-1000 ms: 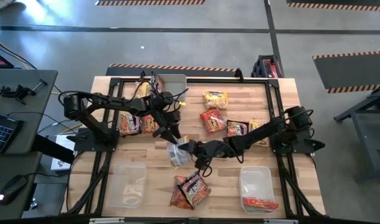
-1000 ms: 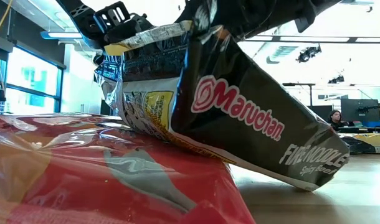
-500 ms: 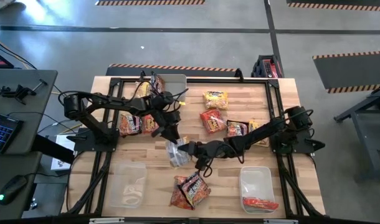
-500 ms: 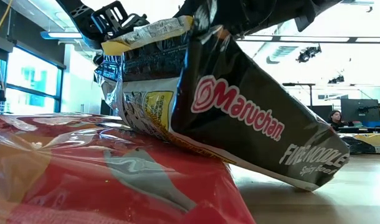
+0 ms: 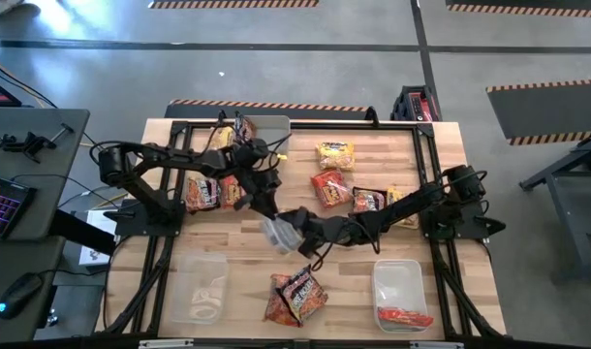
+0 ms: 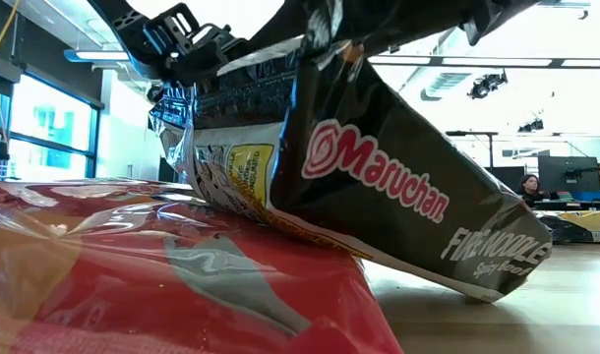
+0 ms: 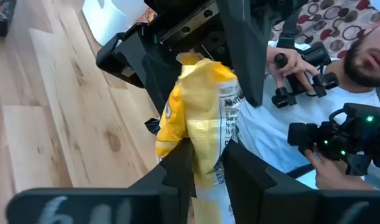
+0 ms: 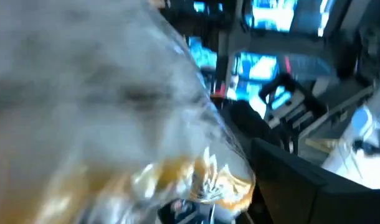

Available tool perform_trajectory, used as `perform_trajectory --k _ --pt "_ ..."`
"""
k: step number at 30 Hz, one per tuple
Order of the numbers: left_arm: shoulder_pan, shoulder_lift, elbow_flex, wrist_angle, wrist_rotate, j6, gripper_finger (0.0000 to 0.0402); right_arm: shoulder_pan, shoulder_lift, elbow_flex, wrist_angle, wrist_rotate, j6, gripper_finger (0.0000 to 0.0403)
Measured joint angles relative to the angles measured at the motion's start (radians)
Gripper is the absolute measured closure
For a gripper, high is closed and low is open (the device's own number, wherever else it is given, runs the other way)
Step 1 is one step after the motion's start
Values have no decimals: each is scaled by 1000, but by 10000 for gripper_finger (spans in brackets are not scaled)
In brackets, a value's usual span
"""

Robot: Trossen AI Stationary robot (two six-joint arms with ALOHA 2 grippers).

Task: Sort Maruchan noodles
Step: Put the bottom left yellow noodle pack into the transparent bin

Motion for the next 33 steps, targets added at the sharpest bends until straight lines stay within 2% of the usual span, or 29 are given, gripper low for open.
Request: perform_trajectory --k 6,10,14,18,21,23,24,27,30,33 --pt "25 0 0 -3 8 5 375 0 0 0 6 145 37 171" --pt "33 3 -1 -8 18 5 397 -14 -4 3 42 280 47 171" --pt "35 3 -1 -7 19 16 400 -35 -7 2 53 387 84 171" --pt "35 3 -1 -14 17 35 401 -81 -50 -26 24 503 201 171" --pt "35 3 -1 -22 16 40 401 -113 -143 -79 -81 511 421 173" --pt "35 2 -1 -25 16 44 401 -141 -236 -124 -231 438 672 178" --pt "35 2 -1 -28 15 49 401 -160 -287 -144 -319 361 829 182" --pt "35 2 -1 -28 4 51 401 -242 -419 -217 -480 16 1256 193" --pt "35 2 -2 -10 -18 51 401 -310 -482 -332 -407 -276 1509 197" --pt "36 2 -2 38 -43 34 401 -317 -483 -460 -217 -392 1620 197"
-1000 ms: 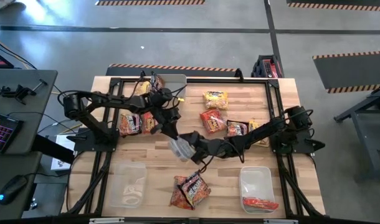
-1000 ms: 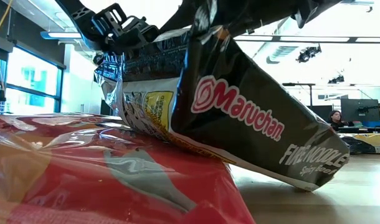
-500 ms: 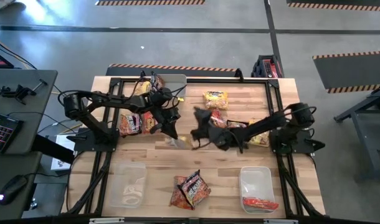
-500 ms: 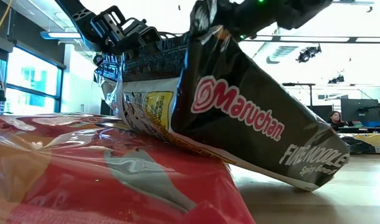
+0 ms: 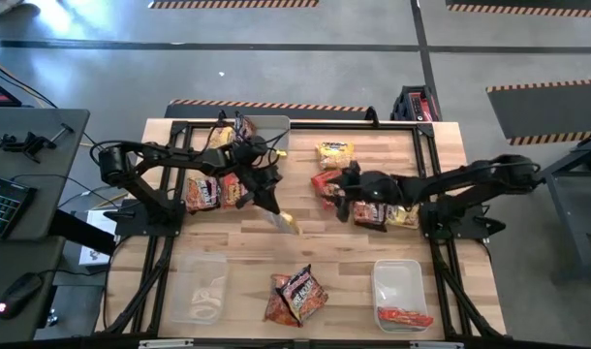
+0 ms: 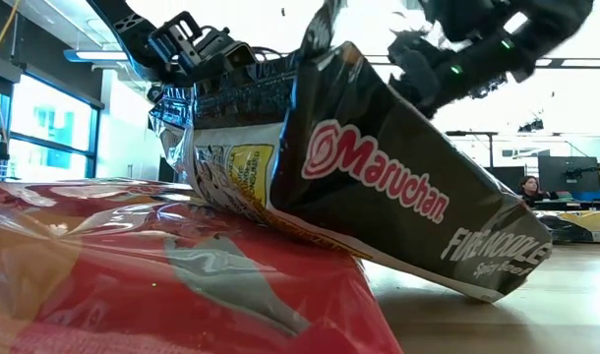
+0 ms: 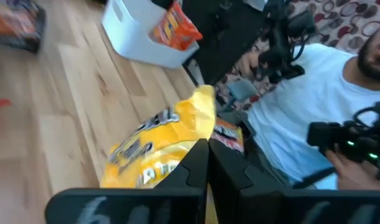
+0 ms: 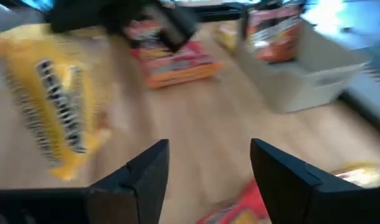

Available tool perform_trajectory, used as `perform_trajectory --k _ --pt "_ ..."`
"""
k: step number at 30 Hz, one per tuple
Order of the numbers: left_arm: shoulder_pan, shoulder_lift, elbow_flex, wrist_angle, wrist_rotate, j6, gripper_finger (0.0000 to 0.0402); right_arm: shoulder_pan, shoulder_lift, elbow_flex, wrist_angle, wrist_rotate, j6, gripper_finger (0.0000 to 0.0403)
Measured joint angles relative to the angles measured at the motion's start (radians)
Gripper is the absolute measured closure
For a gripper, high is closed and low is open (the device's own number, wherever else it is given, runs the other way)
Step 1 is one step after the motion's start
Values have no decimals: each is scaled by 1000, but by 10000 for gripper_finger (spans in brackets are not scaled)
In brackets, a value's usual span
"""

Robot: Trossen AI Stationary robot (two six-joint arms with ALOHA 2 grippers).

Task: Sort Maruchan noodles
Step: Put the bottom left yellow noodle pack into the transparent bin

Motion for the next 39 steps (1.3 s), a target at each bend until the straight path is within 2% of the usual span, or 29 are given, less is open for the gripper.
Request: perform_trajectory --k 3,8,11,18,23,27,30,34,36,39 --pt "3 0 0 61 -20 -43 401 7 15 -104 199 -55 79 192" --pt "22 -19 1 157 -60 -109 401 43 53 -187 418 -65 149 180" --pt "36 -47 1 204 -84 -135 401 81 96 -183 454 -38 131 173" --pt "67 -141 1 198 -169 -138 401 124 260 -122 555 41 121 165" --pt "69 -176 2 117 -234 -144 401 125 370 -67 590 42 145 164" --pt "48 -173 1 -86 -382 -60 386 129 386 -47 591 51 117 164" --pt "-9 -167 0 -216 -539 67 362 130 384 -44 588 75 88 164" --pt "-102 -168 0 -312 -777 202 319 128 374 -44 548 111 68 164" --pt "-133 -168 0 -339 -866 193 294 128 372 -44 531 119 70 164" --pt "-145 -158 0 -367 -959 91 262 128 371 -44 528 120 73 164"
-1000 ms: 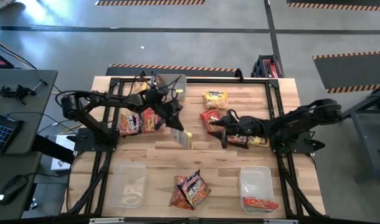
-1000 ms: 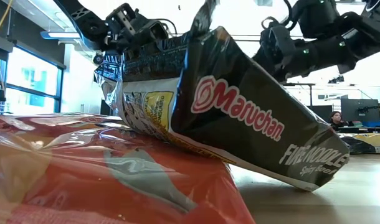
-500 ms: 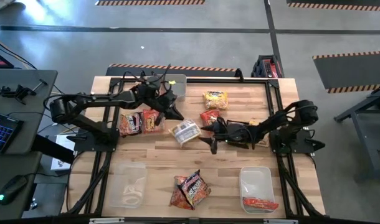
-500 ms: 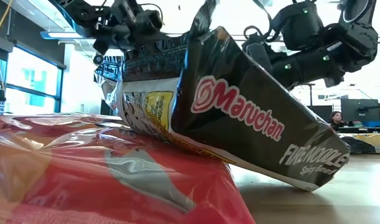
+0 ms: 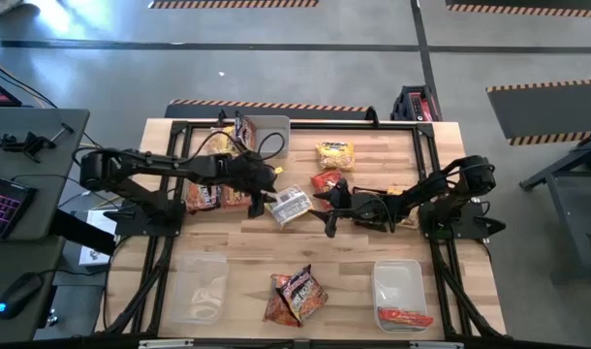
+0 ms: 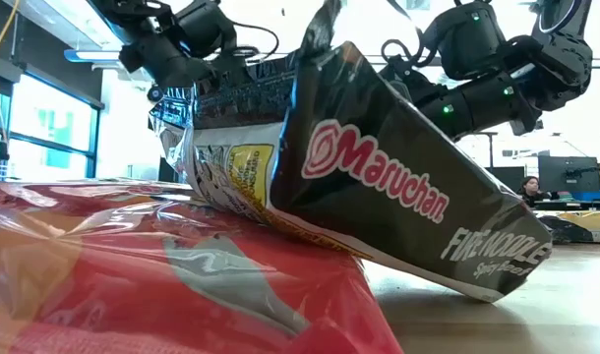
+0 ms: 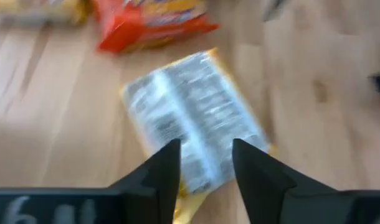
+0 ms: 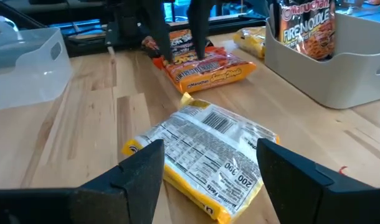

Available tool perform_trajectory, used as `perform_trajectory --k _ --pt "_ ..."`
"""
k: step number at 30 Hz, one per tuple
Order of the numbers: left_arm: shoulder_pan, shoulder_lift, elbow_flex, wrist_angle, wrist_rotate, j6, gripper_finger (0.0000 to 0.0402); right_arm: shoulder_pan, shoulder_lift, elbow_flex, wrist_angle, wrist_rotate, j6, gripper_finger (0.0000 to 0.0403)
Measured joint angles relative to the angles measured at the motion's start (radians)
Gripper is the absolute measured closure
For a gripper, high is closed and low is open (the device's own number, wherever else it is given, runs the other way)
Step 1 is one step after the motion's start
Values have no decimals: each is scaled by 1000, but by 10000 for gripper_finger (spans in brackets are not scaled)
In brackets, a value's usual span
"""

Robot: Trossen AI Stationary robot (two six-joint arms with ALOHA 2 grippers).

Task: Sort Maruchan noodles
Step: Put the bottom left yellow noodle pack into the transparent bin

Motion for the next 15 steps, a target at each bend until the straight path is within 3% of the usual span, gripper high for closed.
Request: perform_trajectory --k 4,9,12,15 --pt "30 46 1 -61 -67 -91 252 1 0 0 -4 -1 1 164" --pt "46 169 0 -53 -45 -93 290 0 0 0 -16 -36 2 164" --pt "46 234 1 -25 10 -82 323 1 -20 0 -51 -57 41 170" --pt "30 268 2 19 131 -85 357 1 -70 0 -173 -63 123 184"
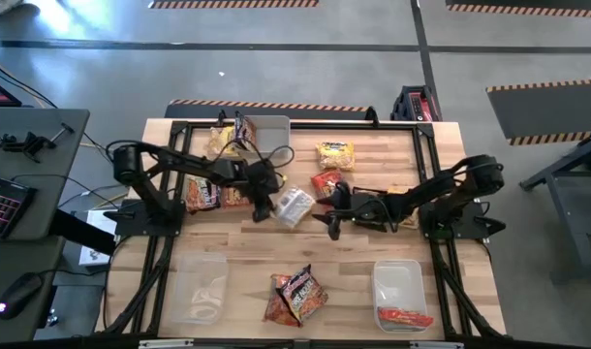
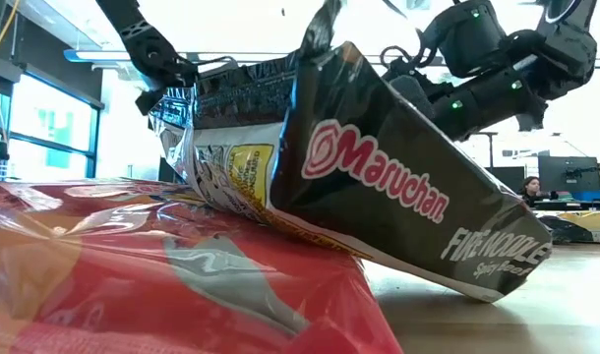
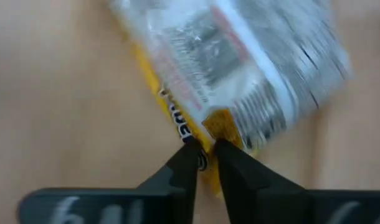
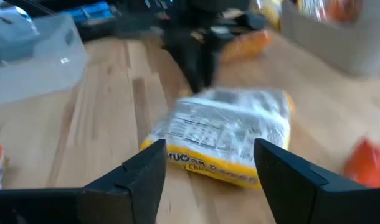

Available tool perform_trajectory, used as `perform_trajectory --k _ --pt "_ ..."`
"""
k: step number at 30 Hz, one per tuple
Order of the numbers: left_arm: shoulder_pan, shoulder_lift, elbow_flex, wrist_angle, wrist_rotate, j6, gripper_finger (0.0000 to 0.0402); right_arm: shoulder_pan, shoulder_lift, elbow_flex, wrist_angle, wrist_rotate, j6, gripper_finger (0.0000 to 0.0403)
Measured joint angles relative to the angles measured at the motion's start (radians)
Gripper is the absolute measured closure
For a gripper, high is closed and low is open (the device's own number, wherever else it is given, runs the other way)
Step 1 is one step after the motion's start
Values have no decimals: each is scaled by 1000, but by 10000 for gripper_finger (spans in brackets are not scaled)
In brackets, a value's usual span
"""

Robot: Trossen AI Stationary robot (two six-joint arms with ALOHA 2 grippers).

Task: Sort Maruchan noodles
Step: Put the bottom left yellow noodle pack into the transparent bin

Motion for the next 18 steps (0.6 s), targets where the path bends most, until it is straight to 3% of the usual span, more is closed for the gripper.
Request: perform_trajectory --k 4,9,12,18 --pt "-40 11 -2 117 135 -64 393 0 -96 0 -185 -38 150 213" --pt "-100 11 -2 283 165 -157 396 0 -174 0 -335 -156 412 227" --pt "-130 11 -2 363 165 -192 395 7 -176 0 -399 -205 572 214" --pt "-163 11 -2 436 167 -201 394 32 -142 -1 -435 -156 787 161"
